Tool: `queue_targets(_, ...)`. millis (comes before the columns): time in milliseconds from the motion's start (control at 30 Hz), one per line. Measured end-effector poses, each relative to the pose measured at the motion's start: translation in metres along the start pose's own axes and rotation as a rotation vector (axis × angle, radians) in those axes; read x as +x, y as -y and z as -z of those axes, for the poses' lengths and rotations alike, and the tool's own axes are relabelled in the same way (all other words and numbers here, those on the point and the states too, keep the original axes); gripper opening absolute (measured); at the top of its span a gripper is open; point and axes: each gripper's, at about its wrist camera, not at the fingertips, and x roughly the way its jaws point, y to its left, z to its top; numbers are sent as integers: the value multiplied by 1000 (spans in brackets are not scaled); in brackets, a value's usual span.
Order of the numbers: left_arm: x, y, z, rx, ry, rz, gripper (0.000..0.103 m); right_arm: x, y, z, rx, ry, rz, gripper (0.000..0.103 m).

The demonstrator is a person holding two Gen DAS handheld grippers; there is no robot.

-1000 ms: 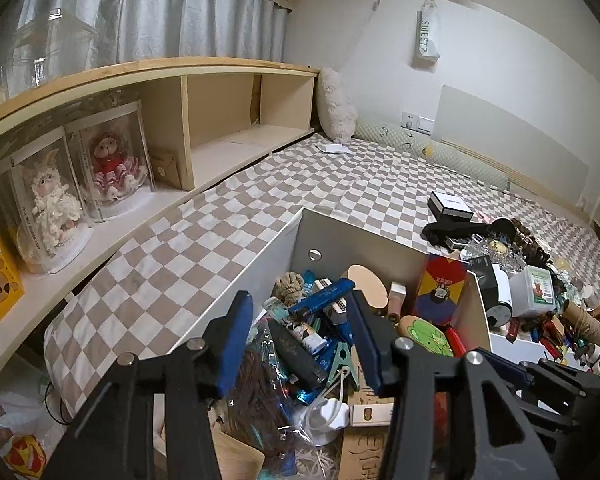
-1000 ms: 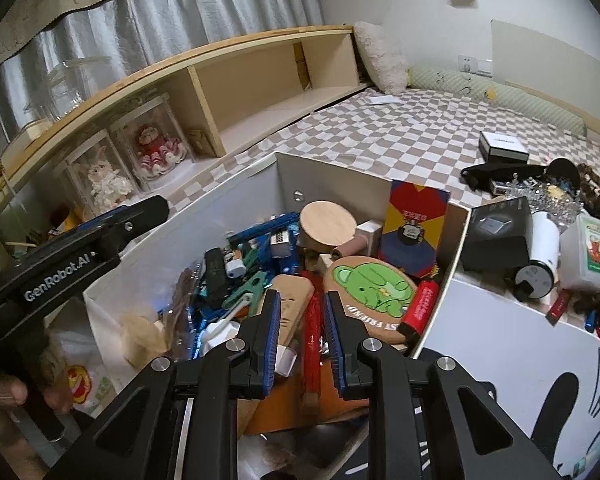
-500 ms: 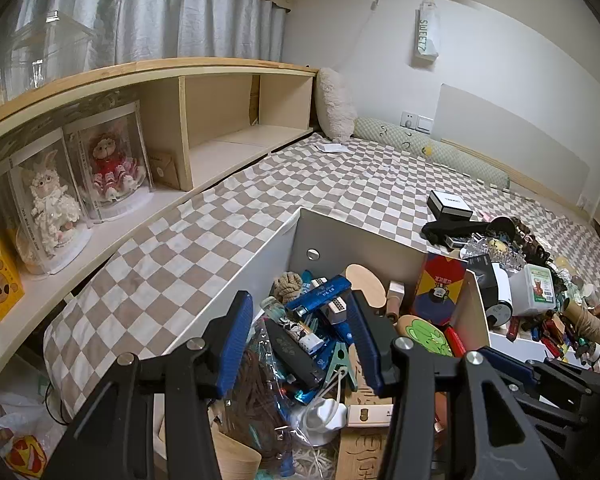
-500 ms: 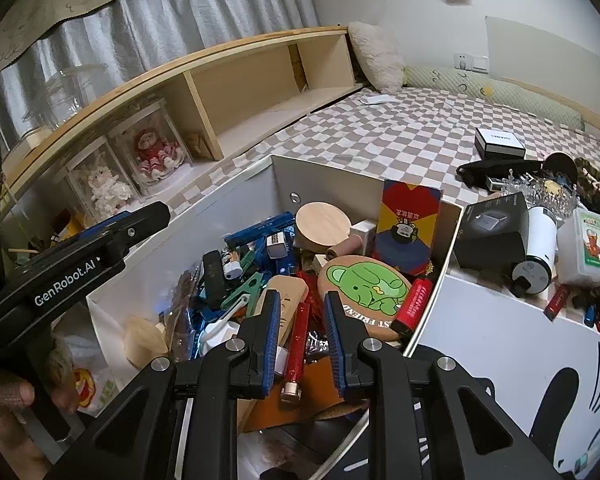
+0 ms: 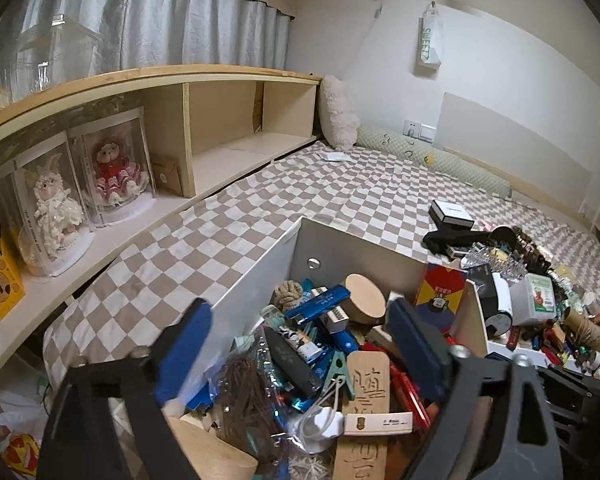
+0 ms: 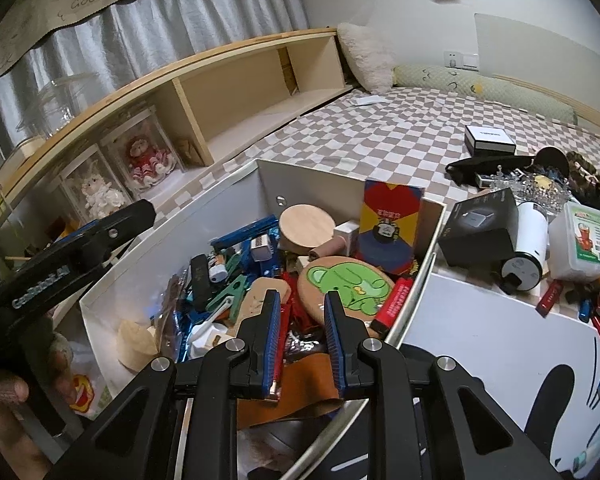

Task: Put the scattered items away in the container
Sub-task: 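Withdraw both open tools from the container back over the mat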

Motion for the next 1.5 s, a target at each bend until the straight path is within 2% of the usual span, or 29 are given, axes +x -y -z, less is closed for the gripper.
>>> queue_targets(200,1,5,0,11,4,-7,98,-4,12,1,10,8,34,23)
queue_targets(300,2,8,0,20,8,-17,102,-6,17,2,12,13,62,23)
queue_targets(333,2,9,0,22,10,-22,103,-7,19,2,13,14,71,30)
queue_targets(367,2,9,-1,22,12,-25,103,-8,21,2,14,16,81,63)
queue_targets(433,1,10,-1,17,14,-22,103,-10,24,2,15,21,99,100)
queue_targets(767,3,20,0,20,11,-9,103,-26,37,-3,-8,84,139,103)
queue_targets(1133,1,47,2,47,20,49,103,-49,64,-4,13,122,185,103)
queue_targets(1500,3,85,11,100,10,115,103,-80,109,18,47,143,290,103)
